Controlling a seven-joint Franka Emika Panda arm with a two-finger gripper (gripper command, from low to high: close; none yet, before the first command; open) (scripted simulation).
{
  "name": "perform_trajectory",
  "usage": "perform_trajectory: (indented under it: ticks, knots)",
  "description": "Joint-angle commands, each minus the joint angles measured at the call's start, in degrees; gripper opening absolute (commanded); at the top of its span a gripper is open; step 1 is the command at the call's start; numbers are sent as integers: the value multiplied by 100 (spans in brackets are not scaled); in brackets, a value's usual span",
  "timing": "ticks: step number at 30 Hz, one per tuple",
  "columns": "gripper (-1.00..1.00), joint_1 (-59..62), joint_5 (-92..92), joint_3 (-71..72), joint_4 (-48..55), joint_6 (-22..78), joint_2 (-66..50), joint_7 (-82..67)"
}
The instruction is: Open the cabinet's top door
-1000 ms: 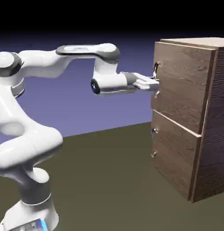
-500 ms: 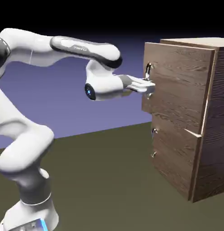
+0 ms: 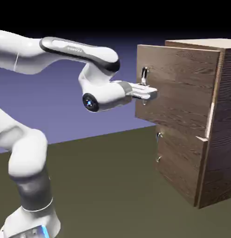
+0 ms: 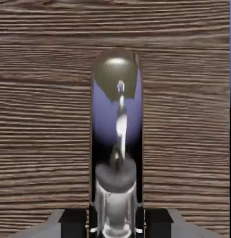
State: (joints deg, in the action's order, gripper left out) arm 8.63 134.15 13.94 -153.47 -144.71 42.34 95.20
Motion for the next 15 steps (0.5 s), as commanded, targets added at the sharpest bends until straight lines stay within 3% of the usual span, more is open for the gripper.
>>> perform_trajectory:
  ticks: [1,15]
  knots:
    - [-100,-53,-244,-144,-91,119,78,135]
    - [-100,-9,-3733,-2260,-722,2357,689,1428]
